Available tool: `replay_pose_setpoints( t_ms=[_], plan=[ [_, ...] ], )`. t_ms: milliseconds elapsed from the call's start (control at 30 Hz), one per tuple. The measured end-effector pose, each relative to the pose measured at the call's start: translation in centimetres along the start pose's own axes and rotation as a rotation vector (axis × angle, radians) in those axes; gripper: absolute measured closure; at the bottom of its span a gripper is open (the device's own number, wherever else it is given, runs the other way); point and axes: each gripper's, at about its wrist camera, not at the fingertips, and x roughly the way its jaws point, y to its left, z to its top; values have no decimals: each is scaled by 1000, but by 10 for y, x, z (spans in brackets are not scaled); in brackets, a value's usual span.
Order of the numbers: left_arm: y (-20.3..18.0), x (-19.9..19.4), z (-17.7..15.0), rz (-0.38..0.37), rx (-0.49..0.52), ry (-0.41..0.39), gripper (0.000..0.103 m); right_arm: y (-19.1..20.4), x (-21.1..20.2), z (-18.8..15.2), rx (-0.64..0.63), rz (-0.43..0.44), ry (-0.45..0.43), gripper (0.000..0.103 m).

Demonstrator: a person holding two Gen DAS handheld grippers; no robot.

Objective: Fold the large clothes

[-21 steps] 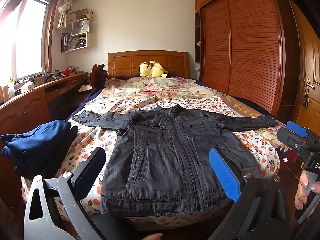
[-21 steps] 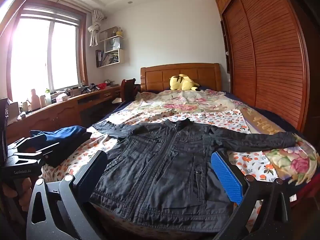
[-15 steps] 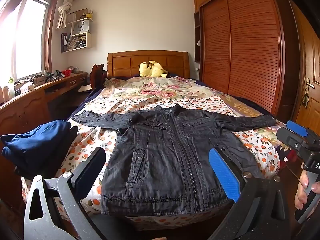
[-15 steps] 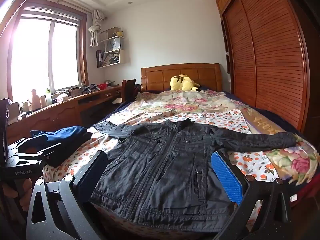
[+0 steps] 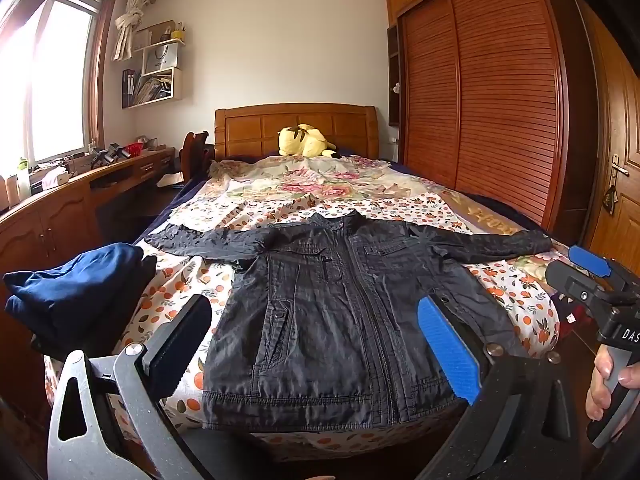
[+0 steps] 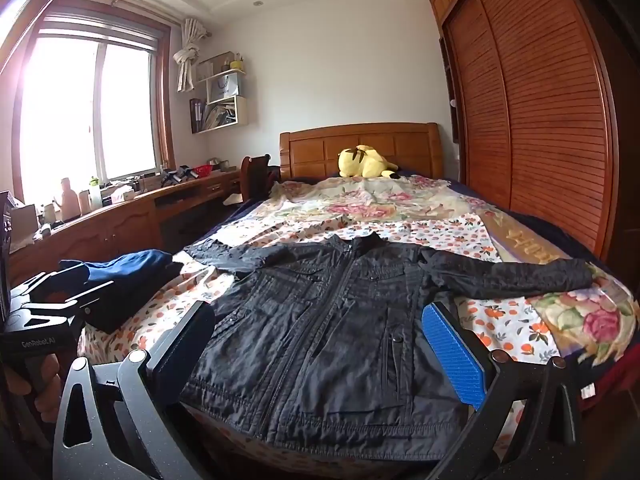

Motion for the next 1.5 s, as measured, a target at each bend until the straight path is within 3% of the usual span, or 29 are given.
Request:
replay_pose_setpoints(
  t_ms=[1500],
  plan=[
    [5,-15,15,11,6,5,0,0,2,-2,13,-7,16,0]
  ],
)
